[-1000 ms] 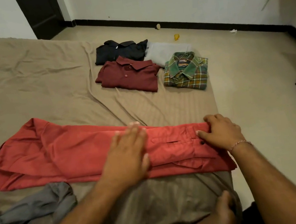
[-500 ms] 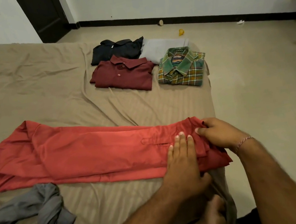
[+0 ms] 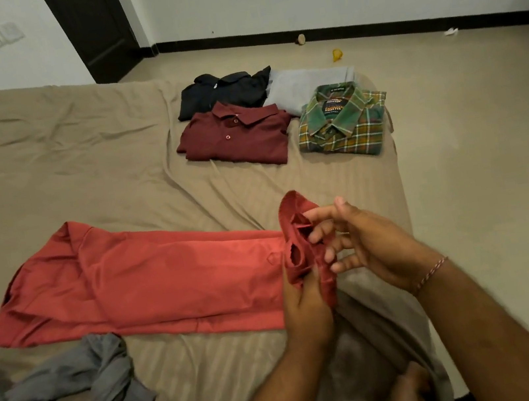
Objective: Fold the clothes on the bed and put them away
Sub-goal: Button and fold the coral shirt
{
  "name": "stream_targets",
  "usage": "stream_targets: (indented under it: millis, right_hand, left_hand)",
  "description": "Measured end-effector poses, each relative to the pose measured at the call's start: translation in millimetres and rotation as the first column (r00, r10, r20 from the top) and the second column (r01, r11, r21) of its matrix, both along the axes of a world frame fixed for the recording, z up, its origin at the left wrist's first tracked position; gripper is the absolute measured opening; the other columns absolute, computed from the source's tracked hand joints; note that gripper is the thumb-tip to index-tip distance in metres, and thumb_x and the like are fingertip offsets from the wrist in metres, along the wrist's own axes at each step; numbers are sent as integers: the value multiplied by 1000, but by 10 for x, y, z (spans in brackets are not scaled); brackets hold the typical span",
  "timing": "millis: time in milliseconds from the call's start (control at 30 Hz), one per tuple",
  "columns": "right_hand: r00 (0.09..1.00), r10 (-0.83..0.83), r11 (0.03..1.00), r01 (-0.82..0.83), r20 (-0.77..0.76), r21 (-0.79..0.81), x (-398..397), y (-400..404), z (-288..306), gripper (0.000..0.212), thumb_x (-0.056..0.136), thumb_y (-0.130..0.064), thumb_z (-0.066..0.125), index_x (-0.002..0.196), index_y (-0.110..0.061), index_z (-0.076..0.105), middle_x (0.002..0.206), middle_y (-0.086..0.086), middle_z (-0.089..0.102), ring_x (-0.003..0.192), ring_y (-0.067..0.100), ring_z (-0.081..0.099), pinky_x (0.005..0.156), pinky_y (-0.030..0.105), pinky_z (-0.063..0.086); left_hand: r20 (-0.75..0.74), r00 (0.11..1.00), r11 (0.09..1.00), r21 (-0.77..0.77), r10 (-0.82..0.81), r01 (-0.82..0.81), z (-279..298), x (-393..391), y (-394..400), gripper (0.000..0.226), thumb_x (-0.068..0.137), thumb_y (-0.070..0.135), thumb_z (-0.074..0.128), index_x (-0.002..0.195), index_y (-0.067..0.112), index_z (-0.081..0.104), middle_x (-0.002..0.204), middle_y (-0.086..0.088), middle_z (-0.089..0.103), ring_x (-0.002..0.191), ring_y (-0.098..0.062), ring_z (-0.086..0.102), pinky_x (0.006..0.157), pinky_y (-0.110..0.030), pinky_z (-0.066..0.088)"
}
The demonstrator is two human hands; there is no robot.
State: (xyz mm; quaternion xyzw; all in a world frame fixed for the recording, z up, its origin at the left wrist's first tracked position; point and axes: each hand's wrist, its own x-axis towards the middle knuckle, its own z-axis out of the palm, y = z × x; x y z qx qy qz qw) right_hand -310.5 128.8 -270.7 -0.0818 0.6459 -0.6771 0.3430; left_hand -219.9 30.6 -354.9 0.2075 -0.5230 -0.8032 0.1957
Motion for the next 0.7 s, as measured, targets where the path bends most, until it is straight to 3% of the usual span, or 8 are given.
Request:
stream_targets:
  millis: [133, 233, 333, 433, 500, 567, 633, 700]
  right_hand:
    - [999, -30, 994, 28, -18, -104, 25, -142, -68, 53, 102, -52, 42, 127, -12, 67, 99, 9, 68, 72, 20, 61, 64, 35, 54]
    - [892, -94, 955, 206, -442, 212, -22, -166, -174, 20, 105, -32, 55, 104, -21, 72, 83, -3, 68, 68, 15, 60, 62, 28, 51]
    - [711, 175, 801, 299, -681, 518, -47, -139, -336, 15, 88, -36, 76, 101, -31, 69, 82, -8, 64, 80, 6, 61, 74, 27, 49]
    - [756, 261, 775, 206, -600, 597, 30, -223, -484, 51, 77, -46, 83, 120, -30, 61, 102, -8, 58, 96, 8, 58, 84, 25, 44]
    - [789, 200, 780, 230, -580, 582, 96, -307, -502, 78, 70, -46, 87, 137, -27, 51, 121, -5, 55, 108, 9, 54, 94, 25, 44]
    - [858, 23, 807, 287, -513, 516, 142, -378, -515, 93, 65, -47, 85, 146, -25, 44, 129, -1, 59, 116, 15, 59, 102, 33, 49]
    - [920, -147, 832, 313, -363, 457, 143, -431, -506, 84, 73, -43, 81, 145, -25, 43, 123, 0, 68, 106, 19, 68, 92, 38, 57]
    - [949, -287, 892, 315, -133, 325, 130, -465, -516, 54, 86, -32, 78, 132, -24, 50, 99, 2, 70, 77, 15, 68, 63, 32, 58]
  left_hand:
    - [128, 987, 983, 143, 96, -114, -49, 64, -79, 48, 88, 41, 73, 129, 16, 70, 130, -3, 73, 126, -24, 65, 116, -49, 44]
    - [225, 964, 987, 45, 141, -155, -39, 170, -139, 24, 95, 17, 70, 118, 17, 70, 116, 6, 78, 117, -13, 69, 110, -33, 48]
    - [267, 946, 981, -112, 182, -157, 37, 365, -241, 87, 68, 34, 76, 148, 13, 49, 140, -5, 63, 130, -24, 60, 116, -42, 42]
    - [158, 935, 839, -506, 319, -200, 174, 534, -355, 105, 69, 20, 63, 164, 22, 18, 164, -6, 31, 151, -17, 33, 125, -38, 28]
    - [-51, 976, 538, -827, 212, -160, 260, 570, -415, 100, 74, 17, 62, 164, 14, 19, 171, -9, 19, 159, -19, 18, 128, -33, 17]
    - [-19, 999, 307, -952, -36, -7, 265, 523, -404, 90, 81, 22, 60, 163, 12, 27, 172, -6, 20, 160, -18, 15, 129, -32, 17]
    - [217, 970, 269, -933, -106, 238, 252, 426, -389, 87, 84, 41, 50, 164, 19, 25, 173, 2, 18, 160, -11, 12, 129, -34, 18]
    - [462, 884, 403, -797, -72, 449, 275, 328, -405, 92, 79, 55, 40, 164, 23, 24, 172, 2, 23, 158, -11, 17, 129, -32, 18]
